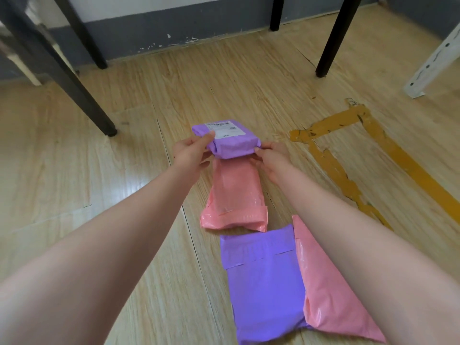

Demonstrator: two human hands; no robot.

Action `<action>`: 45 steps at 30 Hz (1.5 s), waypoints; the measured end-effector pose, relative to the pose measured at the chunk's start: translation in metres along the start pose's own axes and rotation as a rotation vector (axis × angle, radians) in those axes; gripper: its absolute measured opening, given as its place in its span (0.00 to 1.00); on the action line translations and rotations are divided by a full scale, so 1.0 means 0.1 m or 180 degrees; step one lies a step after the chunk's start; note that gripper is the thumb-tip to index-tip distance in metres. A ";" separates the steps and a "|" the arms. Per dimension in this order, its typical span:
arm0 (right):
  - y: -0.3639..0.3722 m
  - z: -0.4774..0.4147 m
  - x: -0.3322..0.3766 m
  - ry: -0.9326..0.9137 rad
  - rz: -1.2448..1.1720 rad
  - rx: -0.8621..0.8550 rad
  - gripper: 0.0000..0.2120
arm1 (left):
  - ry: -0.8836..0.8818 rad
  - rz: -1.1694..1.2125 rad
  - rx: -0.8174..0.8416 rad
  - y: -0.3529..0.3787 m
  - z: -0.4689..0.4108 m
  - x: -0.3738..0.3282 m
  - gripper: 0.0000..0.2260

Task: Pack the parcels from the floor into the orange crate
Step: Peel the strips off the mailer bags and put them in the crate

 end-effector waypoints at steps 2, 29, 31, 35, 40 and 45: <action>0.00 0.13 0.06 -0.0351 0.0253 0.0000 0.05 | -0.0037 0.0075 0.0016 -0.10 0.06 -0.03 0.13; 2.26 3.78 1.31 -0.1504 0.0615 0.2404 0.10 | 0.1240 -0.0028 -0.0233 -3.91 1.65 -1.84 0.16; 2.57 4.10 1.29 -0.1509 0.0745 0.2617 0.09 | 0.1394 -0.0131 -0.0419 -4.37 1.79 -1.94 0.17; 3.17 4.72 1.15 -0.1666 0.1110 0.2912 0.12 | 0.1622 -0.0225 -0.0812 -5.23 2.01 -2.02 0.17; 3.80 5.27 0.93 -0.1862 0.1480 0.2984 0.10 | 0.1674 -0.0113 -0.1208 -6.08 2.07 -1.88 0.18; 4.26 5.63 0.58 -0.2127 0.1901 0.2992 0.11 | 0.1598 -0.0099 -0.1591 -6.80 2.00 -1.70 0.12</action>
Point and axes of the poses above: each hand's wrist, its own z-axis away from the middle knuckle, its own y-axis out of the palm, x = y × z, the point moved 6 cm from there along -z, towards the middle knuckle, and after that the axes turned 11 degrees about -x, right-handed, at the moved point
